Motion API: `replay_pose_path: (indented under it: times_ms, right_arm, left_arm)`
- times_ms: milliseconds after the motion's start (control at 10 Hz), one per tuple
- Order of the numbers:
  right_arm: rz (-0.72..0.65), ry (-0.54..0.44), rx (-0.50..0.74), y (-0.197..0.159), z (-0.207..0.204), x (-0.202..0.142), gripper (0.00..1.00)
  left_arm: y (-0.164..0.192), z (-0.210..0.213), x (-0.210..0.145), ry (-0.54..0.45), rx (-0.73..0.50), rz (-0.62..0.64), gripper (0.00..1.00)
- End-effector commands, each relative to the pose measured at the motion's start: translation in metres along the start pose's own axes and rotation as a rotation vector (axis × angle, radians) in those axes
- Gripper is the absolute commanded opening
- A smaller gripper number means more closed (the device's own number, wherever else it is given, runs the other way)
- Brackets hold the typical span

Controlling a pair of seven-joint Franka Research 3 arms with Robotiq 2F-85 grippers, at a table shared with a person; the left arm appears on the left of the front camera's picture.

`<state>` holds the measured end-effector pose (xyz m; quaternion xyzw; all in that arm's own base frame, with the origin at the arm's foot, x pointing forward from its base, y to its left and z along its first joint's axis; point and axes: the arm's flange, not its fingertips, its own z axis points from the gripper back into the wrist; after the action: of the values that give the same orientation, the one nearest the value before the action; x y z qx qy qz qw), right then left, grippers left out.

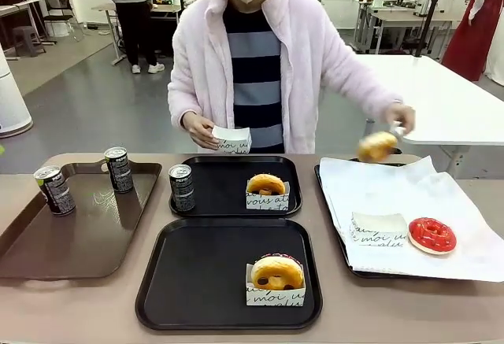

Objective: Set up donuts and drinks on trays.
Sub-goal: Pick up one Pepsi coke from the Handle tray and place it on the Flat Tray without a Pepsi coke.

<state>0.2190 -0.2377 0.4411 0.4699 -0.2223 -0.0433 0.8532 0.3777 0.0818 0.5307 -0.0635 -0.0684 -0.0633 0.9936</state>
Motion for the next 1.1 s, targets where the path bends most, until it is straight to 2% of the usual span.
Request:
replay_pose_path:
  times_ms: [0,200,300,400,600,800,1000]
  right_arm:
    - [0.015,-0.015,0.019,0.0,0.0,0.001,1.0]
    - [0.015,-0.015,0.019,0.0,0.0,0.001,1.0]
    - [0.015,-0.015,0.019,0.0,0.0,0.001,1.0]
    - [0.015,-0.015,0.019,0.0,0.0,0.001,1.0]
    - [0.015,-0.015,0.019,0.0,0.0,0.001,1.0]
    - [0.015,-0.015,0.019,0.0,0.0,0.001,1.0]
    - [0.015,-0.015,0.019,0.0,0.0,0.001,1.0]
  left_arm:
    - [-0.003,0.0,-0.007,-0.009,-0.009,-0.016,1.0]
    - [-0.002,0.002,-0.002,-0.004,0.0,-0.003,1.0]
    - [0.008,-0.01,0.033,0.04,-0.038,-0.051,1.0]
    - [0.009,-0.023,0.054,0.049,-0.039,-0.079,1.0]
    - [0.01,-0.05,0.093,0.047,-0.005,-0.054,1.0]
    - [0.008,-0.081,0.117,0.026,0.067,-0.042,1.0]
    - [0.005,-0.105,0.129,0.07,0.056,-0.063,1.0]
